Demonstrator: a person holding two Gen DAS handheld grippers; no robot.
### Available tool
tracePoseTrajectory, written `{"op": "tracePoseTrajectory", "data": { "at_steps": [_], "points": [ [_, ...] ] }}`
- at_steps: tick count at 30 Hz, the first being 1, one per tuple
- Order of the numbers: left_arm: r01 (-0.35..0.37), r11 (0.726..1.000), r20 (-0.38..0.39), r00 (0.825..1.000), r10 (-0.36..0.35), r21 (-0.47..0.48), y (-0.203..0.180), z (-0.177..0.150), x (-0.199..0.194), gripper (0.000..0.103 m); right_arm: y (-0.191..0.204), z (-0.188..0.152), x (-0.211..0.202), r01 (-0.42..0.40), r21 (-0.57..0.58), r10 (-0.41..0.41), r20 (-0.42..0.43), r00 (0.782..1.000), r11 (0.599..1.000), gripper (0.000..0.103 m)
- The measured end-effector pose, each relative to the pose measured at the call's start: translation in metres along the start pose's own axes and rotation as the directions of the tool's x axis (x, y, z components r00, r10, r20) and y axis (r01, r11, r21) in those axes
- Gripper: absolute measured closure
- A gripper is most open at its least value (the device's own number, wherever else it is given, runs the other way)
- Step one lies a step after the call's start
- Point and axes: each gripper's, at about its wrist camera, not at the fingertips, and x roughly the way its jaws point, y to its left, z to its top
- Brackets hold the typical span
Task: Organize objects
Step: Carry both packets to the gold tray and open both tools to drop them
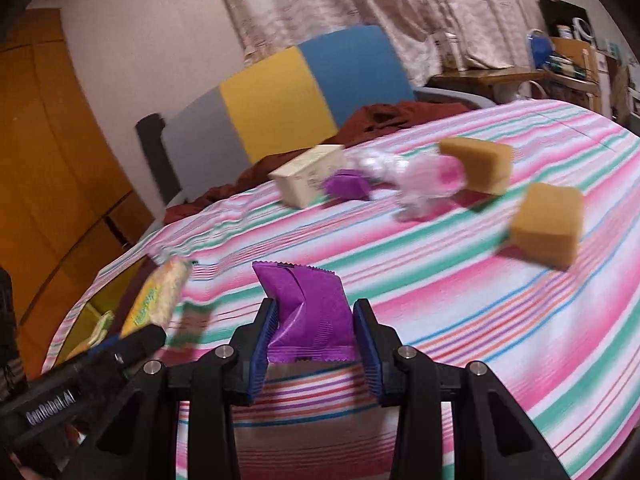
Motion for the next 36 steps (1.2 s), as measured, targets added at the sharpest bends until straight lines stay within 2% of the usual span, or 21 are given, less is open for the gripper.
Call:
{"op": "tracePoseTrajectory", "data": {
  "at_steps": [6,8,11,15,22,24,26,28,31,36],
  "points": [
    [-0.045,0.990,0.013,0.999,0.048,-0.135,0.057,0.019,-0.021,0.054,0.046,0.003,-0.001,-0.091,-0.067,0.090,-0.014,0.996,0.994,0.064],
    [-0.076,0.982,-0.003,0.997,0.076,-0.171,0.078,0.025,-0.022,0.054,0.059,0.004,-0.002,-0.118,-0.085,0.117,-0.018,0.993,0.989,0.064],
    [-0.130,0.963,-0.078,0.990,0.115,-0.234,0.112,0.030,-0.012,0.054,0.081,0.004,-0.002,-0.161,-0.121,0.159,-0.027,0.987,0.980,0.064],
    [-0.161,0.936,-0.150,0.982,0.118,-0.313,0.147,0.034,0.001,0.054,0.105,0.000,-0.003,-0.209,-0.154,0.205,-0.045,0.978,0.966,0.064],
    [-0.171,0.907,-0.188,0.977,0.104,-0.385,0.173,0.045,0.015,0.054,0.125,-0.007,-0.002,-0.248,-0.176,0.238,-0.081,0.968,0.953,0.064],
    [-0.166,0.908,-0.171,0.979,0.106,-0.386,0.174,0.049,0.012,0.048,0.130,-0.008,-0.002,-0.254,-0.185,0.242,-0.087,0.966,0.949,0.064],
    [-0.176,0.910,-0.138,0.981,0.133,-0.376,0.173,0.054,0.007,0.025,0.133,-0.010,-0.002,-0.262,-0.196,0.247,-0.094,0.964,0.945,0.064],
    [-0.171,0.912,-0.100,0.985,0.143,-0.374,0.172,0.057,-0.001,0.018,0.137,-0.011,-0.001,-0.269,-0.202,0.252,-0.103,0.962,0.942,0.064],
    [-0.184,0.912,-0.052,0.983,0.177,-0.367,0.172,0.060,-0.018,0.014,0.142,-0.015,0.001,-0.284,-0.206,0.262,-0.125,0.957,0.936,0.064],
    [-0.253,0.884,-0.002,0.962,0.274,-0.392,0.182,0.057,-0.061,0.007,0.158,-0.023,-0.001,-0.342,-0.224,0.307,-0.177,0.935,0.912,0.064]
  ]
}}
